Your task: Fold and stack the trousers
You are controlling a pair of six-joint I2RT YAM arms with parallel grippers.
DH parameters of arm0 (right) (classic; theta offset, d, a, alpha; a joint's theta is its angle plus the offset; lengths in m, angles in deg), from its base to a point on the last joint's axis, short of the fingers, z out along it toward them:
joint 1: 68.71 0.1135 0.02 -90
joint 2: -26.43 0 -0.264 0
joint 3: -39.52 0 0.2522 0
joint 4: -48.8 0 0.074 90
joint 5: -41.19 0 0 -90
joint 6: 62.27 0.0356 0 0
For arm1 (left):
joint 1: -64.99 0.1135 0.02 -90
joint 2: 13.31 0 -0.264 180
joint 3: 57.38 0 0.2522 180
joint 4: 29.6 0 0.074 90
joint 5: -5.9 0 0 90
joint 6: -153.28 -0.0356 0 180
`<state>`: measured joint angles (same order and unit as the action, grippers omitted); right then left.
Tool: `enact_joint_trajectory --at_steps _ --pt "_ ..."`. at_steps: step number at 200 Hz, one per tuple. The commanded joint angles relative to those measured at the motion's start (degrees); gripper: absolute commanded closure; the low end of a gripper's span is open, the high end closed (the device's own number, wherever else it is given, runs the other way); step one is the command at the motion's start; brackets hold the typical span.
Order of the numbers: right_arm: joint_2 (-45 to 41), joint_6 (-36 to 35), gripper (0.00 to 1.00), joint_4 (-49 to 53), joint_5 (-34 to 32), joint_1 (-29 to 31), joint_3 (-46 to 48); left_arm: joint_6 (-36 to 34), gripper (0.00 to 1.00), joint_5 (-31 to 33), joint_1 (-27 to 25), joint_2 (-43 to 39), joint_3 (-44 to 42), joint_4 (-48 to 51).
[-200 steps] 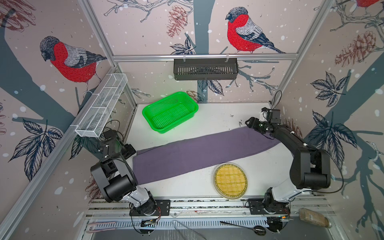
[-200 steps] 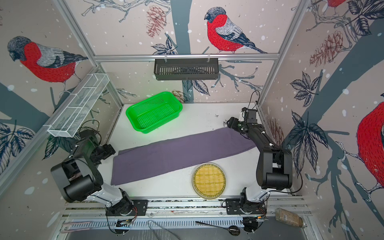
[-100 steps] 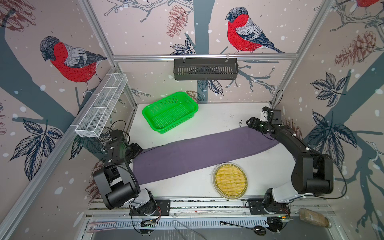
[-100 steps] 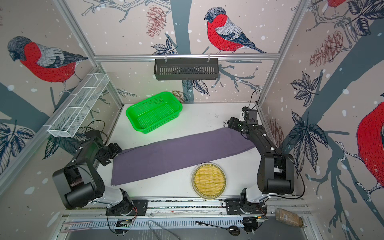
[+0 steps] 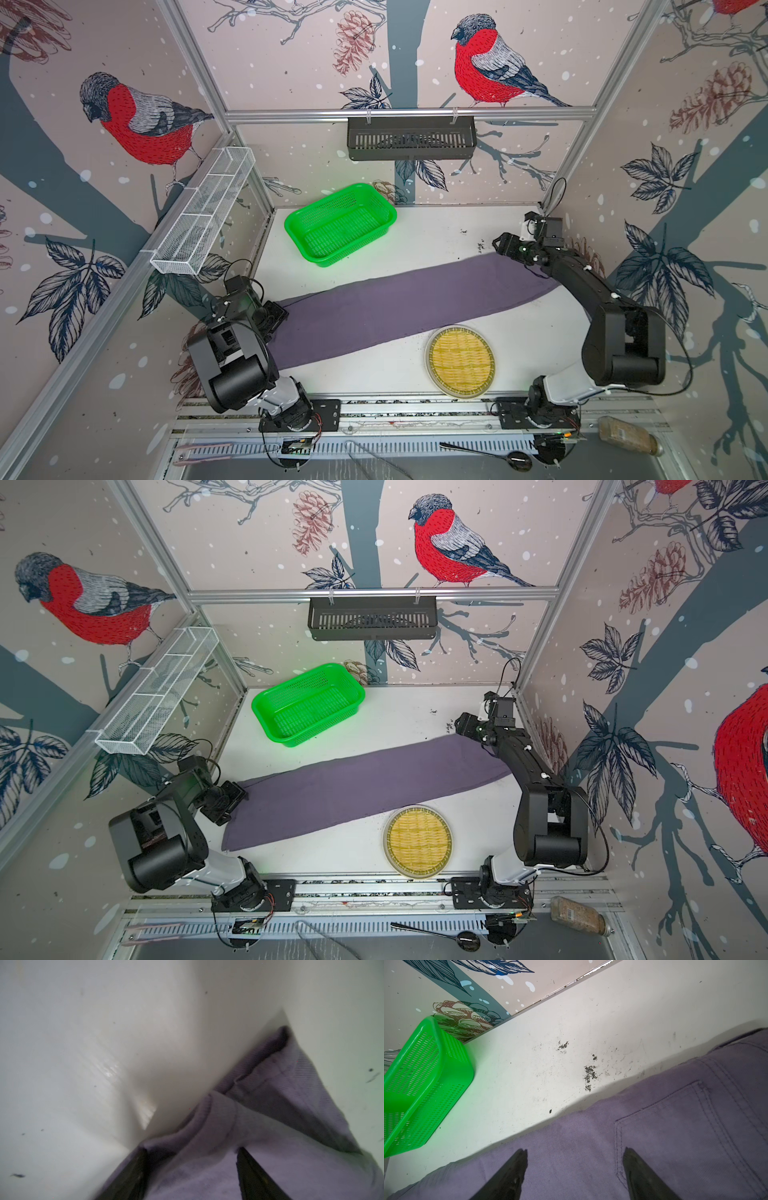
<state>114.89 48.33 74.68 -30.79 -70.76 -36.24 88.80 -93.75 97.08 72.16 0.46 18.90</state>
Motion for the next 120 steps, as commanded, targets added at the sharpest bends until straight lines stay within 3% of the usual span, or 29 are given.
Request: enact_joint_trajectory --at_steps 1,21,61,100,120 --pt "-0.3 -1.0 0.24 -0.2 0.8 0.1 -0.4 0.6 0.35 0.0 -0.4 1.5 -1.0 -1.2" --pt "-0.9 -1.0 0.24 -0.1 0.7 0.1 -0.1 0.3 0.38 0.3 -1.0 2.2 -0.7 -1.7" --pt "-2.3 -0.9 0.24 -0.4 0.9 0.6 0.8 -0.1 0.56 1.1 -3.5 4.4 -1.7 -3.1" --pt "-3.8 1.6 0.24 -4.6 10.6 2.2 2.8 -1.5 0.87 -0.5 -3.7 6.8 -0.9 -3.8" --pt "-4.8 1.9 0.24 -5.1 11.4 4.2 3.7 -1.9 1.0 -0.9 -3.8 6.4 0.0 -3.6"
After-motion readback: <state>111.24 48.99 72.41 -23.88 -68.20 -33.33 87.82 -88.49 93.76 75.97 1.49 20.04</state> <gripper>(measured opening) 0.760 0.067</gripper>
